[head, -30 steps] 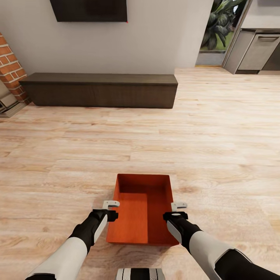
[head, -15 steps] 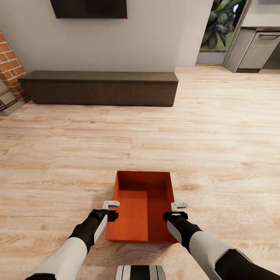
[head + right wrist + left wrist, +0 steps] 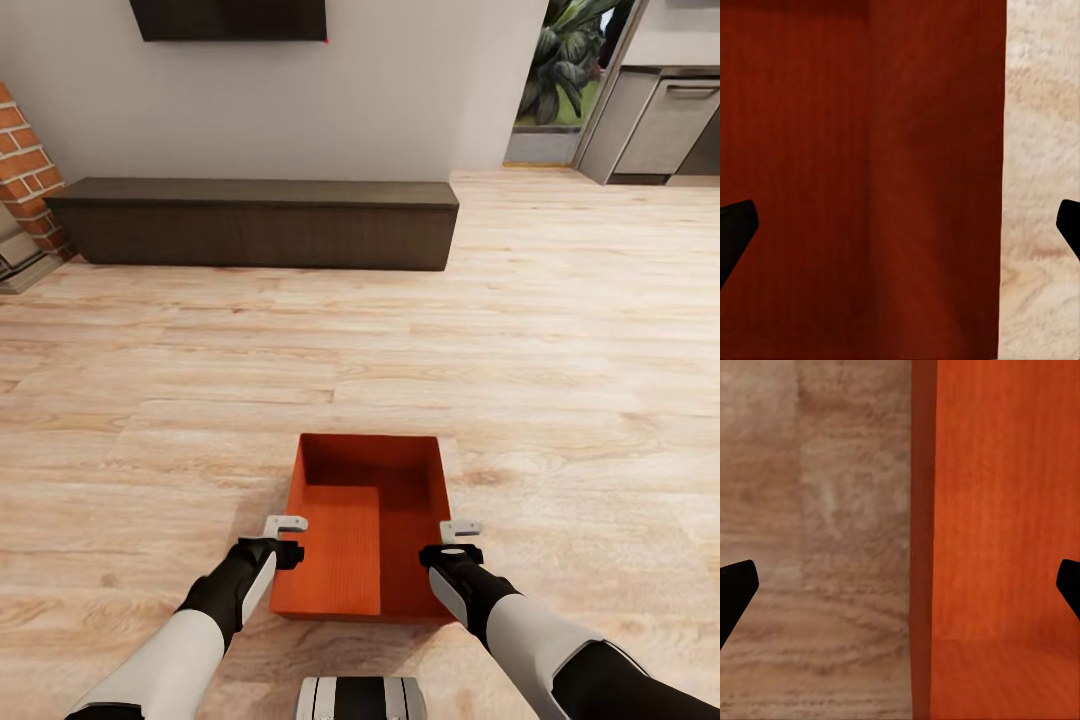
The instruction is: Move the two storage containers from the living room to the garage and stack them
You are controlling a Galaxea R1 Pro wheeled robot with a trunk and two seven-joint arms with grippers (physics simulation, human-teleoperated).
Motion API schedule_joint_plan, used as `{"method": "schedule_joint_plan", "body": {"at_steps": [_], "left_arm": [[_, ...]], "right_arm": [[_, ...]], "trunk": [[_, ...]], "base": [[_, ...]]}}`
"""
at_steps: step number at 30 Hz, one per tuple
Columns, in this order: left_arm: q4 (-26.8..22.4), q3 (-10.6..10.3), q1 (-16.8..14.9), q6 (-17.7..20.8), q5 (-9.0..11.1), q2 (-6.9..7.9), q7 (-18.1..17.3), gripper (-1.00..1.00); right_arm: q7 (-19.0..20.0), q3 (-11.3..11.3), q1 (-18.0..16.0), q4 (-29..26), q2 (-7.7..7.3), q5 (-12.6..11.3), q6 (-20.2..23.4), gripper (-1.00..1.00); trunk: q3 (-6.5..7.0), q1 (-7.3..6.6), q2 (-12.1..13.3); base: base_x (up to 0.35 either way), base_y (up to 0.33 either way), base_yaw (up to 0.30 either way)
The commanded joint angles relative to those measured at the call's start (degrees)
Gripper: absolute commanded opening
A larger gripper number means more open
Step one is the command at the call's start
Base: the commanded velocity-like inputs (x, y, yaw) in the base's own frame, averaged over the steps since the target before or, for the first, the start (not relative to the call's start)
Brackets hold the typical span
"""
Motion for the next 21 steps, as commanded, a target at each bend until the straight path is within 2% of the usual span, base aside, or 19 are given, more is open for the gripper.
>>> {"method": "schedule_joint_plan", "body": {"at_steps": [1,9,15,21], "left_arm": [[-0.1,0.1,0.0,0.3,-0.3,-0.03,0.1,1.0],[-0.2,0.1,0.0,0.3,-0.3,-0.03,0.1,1.0],[-0.2,0.1,0.0,0.3,-0.3,-0.05,0.1,1.0],[-0.2,0.1,0.0,0.3,-0.3,-0.05,0.1,1.0]], "right_arm": [[-0.3,0.5,0.0,-0.1,-0.03,-0.2,0.4,1.0],[-0.3,0.6,0.0,-0.1,-0.27,-0.2,0.4,1.0],[0.1,0.5,0.0,-0.1,-2.03,-0.4,0.4,1.0],[0.2,0.5,0.0,-0.1,-2.17,-0.4,0.4,1.0]], "trunk": [[-0.22,0.21,-0.4],[-0.4,0.43,-0.8],[-0.4,0.43,-0.8],[-0.4,0.43,-0.8]], "base": [[0.0,0.0,0.0],[0.0,0.0,0.0],[0.0,0.0,0.0],[0.0,0.0,0.0]]}}
